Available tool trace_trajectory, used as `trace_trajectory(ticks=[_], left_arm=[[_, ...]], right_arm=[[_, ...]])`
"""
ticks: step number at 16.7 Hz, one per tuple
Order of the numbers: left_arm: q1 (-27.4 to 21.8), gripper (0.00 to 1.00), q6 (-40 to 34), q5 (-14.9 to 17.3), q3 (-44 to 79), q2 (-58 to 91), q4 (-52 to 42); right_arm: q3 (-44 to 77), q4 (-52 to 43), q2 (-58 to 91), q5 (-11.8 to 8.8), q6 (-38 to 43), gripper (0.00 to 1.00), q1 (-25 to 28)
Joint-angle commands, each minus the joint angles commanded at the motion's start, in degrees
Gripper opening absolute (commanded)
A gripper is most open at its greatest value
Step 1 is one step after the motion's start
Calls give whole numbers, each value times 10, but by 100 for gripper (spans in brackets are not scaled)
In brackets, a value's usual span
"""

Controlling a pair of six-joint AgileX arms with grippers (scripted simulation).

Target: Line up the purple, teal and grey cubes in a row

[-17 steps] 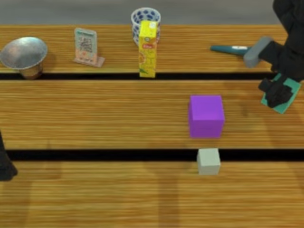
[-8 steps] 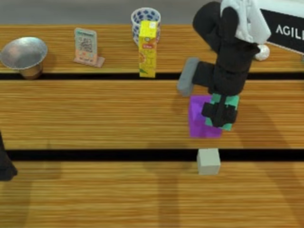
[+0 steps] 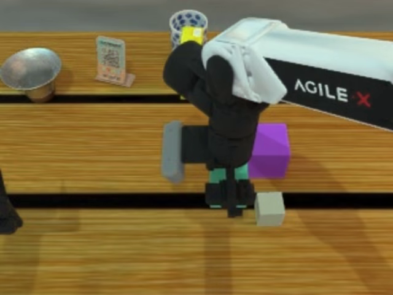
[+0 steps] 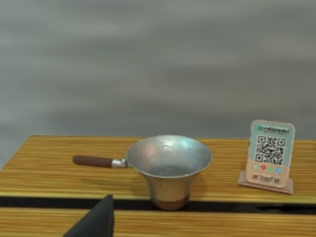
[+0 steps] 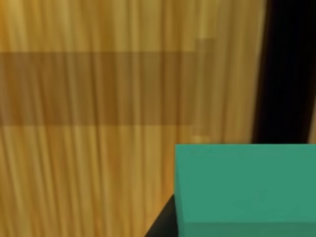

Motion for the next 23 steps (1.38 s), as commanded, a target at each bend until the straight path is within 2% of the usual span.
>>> trace_trajectory(ticks=[5,12,16,23], left_arm=[[0,100,0,0,0,0,0],[0,100,0,0,0,0,0],[0,100,0,0,0,0,0],[0,100,0,0,0,0,0]], right_arm=[[-6,10,5,0,2,0,-1],[-91,133,40,0,1,0,0],[-96,139,43,0,1,0,1],[-96,139,43,0,1,53,1]])
